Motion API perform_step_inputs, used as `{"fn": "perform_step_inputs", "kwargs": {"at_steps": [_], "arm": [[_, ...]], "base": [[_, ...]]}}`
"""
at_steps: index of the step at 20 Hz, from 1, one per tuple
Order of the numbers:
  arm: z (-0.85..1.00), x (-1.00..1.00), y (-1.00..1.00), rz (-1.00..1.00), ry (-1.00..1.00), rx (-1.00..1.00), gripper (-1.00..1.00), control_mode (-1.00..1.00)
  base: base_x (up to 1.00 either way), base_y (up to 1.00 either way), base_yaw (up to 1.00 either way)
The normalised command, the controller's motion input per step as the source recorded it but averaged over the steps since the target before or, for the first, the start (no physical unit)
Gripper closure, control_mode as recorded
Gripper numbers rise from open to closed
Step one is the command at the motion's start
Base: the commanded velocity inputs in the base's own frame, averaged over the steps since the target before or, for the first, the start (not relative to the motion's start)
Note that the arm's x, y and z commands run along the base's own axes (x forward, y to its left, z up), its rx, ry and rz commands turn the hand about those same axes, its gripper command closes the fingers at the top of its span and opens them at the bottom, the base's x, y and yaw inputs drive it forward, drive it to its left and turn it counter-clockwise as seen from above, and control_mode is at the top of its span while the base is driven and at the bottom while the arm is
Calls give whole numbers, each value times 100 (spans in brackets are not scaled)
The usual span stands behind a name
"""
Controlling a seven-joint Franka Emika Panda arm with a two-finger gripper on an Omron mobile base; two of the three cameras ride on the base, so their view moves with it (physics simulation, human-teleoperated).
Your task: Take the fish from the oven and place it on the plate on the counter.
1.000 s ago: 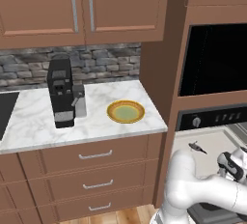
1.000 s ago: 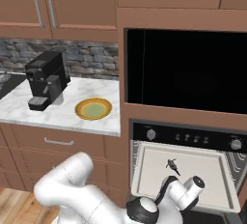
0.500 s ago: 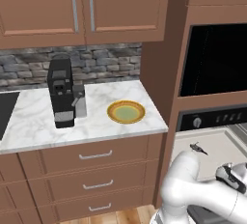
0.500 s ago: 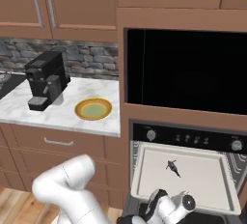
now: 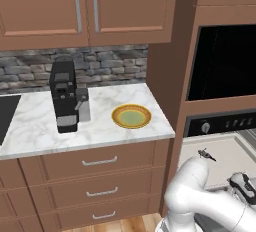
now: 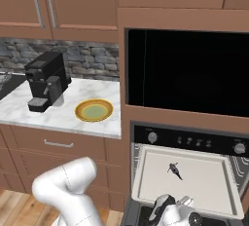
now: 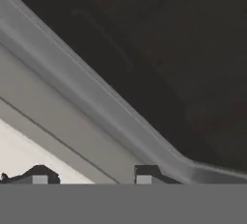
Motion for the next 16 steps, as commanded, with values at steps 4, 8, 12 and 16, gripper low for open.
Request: {"fn": "perform_step_inputs", "kwargs": {"at_steps": [4, 8, 12, 16], "arm": [[100, -19, -13, -11, 3, 31, 100, -100], [93, -5, 2, -40, 34, 16, 100, -100], [50, -13, 13, -68, 35, 10, 100, -100], [79, -4, 13, -62, 25, 7, 100, -100]], "base": [[0, 0, 0], [0, 0, 0], [0, 0, 0], [0, 0, 0]]}}
